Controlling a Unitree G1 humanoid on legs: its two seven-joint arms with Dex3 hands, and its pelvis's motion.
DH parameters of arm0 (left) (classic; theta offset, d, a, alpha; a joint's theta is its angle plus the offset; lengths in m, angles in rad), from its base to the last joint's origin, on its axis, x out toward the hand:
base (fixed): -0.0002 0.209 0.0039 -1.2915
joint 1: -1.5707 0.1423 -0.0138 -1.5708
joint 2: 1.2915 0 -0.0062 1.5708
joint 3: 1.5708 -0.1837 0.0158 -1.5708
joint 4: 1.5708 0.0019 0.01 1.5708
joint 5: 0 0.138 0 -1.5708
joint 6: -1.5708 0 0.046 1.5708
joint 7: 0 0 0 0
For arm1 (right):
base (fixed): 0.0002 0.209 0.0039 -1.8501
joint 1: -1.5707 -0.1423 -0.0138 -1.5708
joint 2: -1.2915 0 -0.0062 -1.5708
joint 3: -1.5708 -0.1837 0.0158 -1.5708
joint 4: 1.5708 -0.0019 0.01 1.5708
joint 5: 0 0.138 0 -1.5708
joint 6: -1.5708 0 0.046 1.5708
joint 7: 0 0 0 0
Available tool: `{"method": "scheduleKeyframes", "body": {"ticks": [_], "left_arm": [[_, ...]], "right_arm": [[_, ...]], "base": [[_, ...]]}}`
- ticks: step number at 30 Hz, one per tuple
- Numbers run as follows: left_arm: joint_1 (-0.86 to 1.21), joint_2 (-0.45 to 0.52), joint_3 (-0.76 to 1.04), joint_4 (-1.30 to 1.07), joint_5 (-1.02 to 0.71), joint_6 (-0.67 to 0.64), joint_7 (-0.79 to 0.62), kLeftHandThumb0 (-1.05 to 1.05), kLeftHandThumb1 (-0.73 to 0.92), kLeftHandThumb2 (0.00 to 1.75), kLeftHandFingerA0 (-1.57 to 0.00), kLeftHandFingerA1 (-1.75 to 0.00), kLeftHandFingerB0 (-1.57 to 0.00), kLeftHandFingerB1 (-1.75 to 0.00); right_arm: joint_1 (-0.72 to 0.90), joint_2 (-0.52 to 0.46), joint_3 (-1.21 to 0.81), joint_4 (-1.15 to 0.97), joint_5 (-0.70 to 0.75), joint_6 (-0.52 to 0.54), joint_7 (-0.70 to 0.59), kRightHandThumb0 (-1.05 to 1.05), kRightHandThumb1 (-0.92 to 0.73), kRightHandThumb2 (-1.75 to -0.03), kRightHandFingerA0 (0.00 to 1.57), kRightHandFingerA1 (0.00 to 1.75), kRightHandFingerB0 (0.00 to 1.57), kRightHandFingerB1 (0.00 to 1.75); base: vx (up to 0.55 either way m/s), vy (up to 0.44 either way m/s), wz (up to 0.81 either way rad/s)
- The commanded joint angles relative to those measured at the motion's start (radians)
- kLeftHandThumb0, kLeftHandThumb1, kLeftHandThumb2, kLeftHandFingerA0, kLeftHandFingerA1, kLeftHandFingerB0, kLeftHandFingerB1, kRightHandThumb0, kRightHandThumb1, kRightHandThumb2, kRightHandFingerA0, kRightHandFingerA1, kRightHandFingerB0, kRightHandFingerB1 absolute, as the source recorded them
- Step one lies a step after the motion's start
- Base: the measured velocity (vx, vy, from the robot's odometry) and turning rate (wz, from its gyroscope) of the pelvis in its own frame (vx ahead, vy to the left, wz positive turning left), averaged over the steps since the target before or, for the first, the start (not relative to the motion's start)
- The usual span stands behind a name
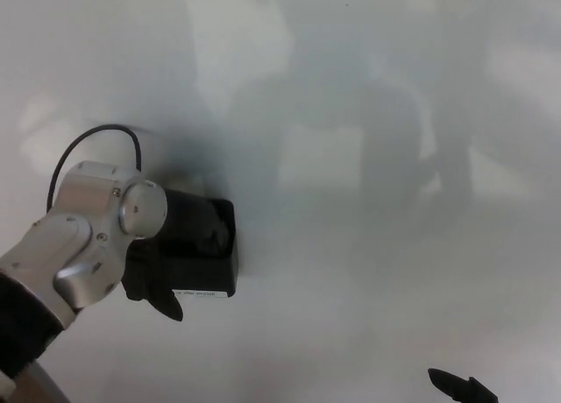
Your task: A magnetic marker holder is on the left hand side of the white board, the robot put the index and middle finger into the opening of the container and pull off the magnetic holder and hand it to a human on the left hand side.
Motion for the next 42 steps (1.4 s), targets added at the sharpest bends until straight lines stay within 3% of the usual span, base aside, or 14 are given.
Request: {"method": "scheduleKeyframes", "body": {"ticks": [1,15,16,17,18,19,22,23,26,28,31,32,35,42], "left_arm": [[0.038,-0.010,0.000,0.070,-0.060,-0.125,-0.035,-0.43,0.45,0.55,-0.99,-0.64,-0.74,-0.45],[0.022,-0.068,0.111,0.111,-0.277,0.012,-0.319,-0.46,0.42,0.53,-1.09,-0.85,-0.90,-0.59],[0.032,-0.064,0.124,0.083,-0.271,0.023,-0.295,-0.51,0.45,0.55,-0.98,-0.53,-0.74,-0.49],[0.056,-0.053,0.155,0.019,-0.260,0.016,-0.235,-0.62,0.38,0.73,-0.58,-0.54,-0.42,-0.46],[0.074,-0.047,0.182,-0.024,-0.262,0.001,-0.196,-0.62,0.38,0.73,-0.58,-0.54,-0.42,-0.46],[0.063,-0.035,0.194,-0.058,-0.257,-0.005,-0.193,-0.33,0.21,0.85,-0.08,-0.51,-0.06,-0.48],[0.035,-0.015,0.225,-0.137,-0.244,-0.003,-0.203,-0.34,0.20,0.85,-0.07,-0.51,-0.06,-0.49],[0.016,-0.006,0.245,-0.186,-0.242,0.019,-0.211,-0.87,0.50,0.80,-0.41,-0.47,-0.12,-0.34],[-0.028,0.012,0.300,-0.304,-0.239,0.094,-0.225,-0.75,0.44,0.78,-0.60,-0.56,-0.09,-0.34],[-0.048,0.040,0.351,-0.382,-0.251,0.069,-0.213,-0.36,0.21,0.85,-0.03,-0.49,0.00,-0.46],[-0.048,0.050,0.367,-0.419,-0.251,0.075,-0.211,-0.36,0.21,0.85,-0.03,-0.49,0.00,-0.46],[-0.069,0.081,0.373,-0.474,-0.221,0.092,-0.222,-0.67,0.43,0.83,0.00,-0.39,-0.15,-0.42],[-0.080,0.107,0.376,-0.511,-0.213,0.106,-0.229,-0.35,0.24,0.86,-0.03,-0.49,0.00,-0.45],[-0.079,0.179,0.365,-0.559,-0.216,0.081,-0.244,-0.36,0.25,0.88,-0.02,-0.48,0.00,-0.46]], "right_arm": [[0.000,-0.010,-0.001,-0.001,0.008,-0.012,0.007,-0.37,-0.74,-0.62,0.83,0.52,0.42,0.34],[-0.003,-0.010,-0.008,0.001,0.015,-0.006,0.020,-0.45,-0.78,-0.63,0.84,0.52,0.45,0.37],[-0.001,-0.010,-0.008,0.001,0.016,-0.007,0.022,-0.45,-0.78,-0.63,0.84,0.52,0.45,0.37],[0.000,-0.010,-0.008,0.001,0.017,-0.010,0.027,-0.44,-0.77,-0.63,0.84,0.53,0.46,0.37],[0.000,-0.010,-0.009,0.001,0.018,-0.013,0.031,-0.44,-0.77,-0.63,0.84,0.53,0.46,0.37],[-0.003,-0.009,-0.009,0.000,0.018,-0.012,0.030,-0.44,-0.77,-0.63,0.84,0.53,0.47,0.37],[-0.009,-0.009,-0.010,-0.002,0.019,-0.008,0.030,-0.45,-0.77,-0.63,0.85,0.54,0.48,0.37],[-0.010,-0.010,-0.010,-0.003,0.018,-0.006,0.030,-0.45,-0.77,-0.63,0.86,0.54,0.49,0.37],[-0.012,-0.012,-0.009,-0.005,0.014,-0.003,0.026,-0.44,-0.77,-0.64,0.86,0.55,0.50,0.38],[-0.013,-0.012,-0.012,-0.006,0.019,-0.003,0.034,-0.44,-0.77,-0.63,0.89,0.59,0.51,0.38],[-0.013,-0.012,-0.013,-0.007,0.020,-0.003,0.036,-0.44,-0.77,-0.63,0.89,0.59,0.51,0.38],[-0.014,-0.010,-0.015,-0.005,0.024,-0.005,0.043,-0.45,-0.76,-0.63,0.88,0.58,0.52,0.39],[-0.013,-0.010,-0.018,-0.003,0.026,-0.005,0.048,-0.45,-0.77,-0.63,0.88,0.56,0.54,0.40],[-0.019,-0.011,-0.017,-0.007,0.020,-0.003,0.048,-0.44,-0.77,-0.63,0.88,0.56,0.55,0.40]], "base": [[0.00,0.000,0.00],[0.00,0.000,0.00],[0.00,0.000,0.00],[0.00,0.000,0.00],[0.00,0.000,0.00],[0.00,0.000,0.00],[0.00,0.000,0.03],[0.00,0.000,0.07],[0.00,0.000,0.03],[0.00,0.000,0.00],[0.00,0.000,0.00],[0.00,0.000,0.00],[0.00,0.000,0.00],[0.00,0.000,0.00]]}}
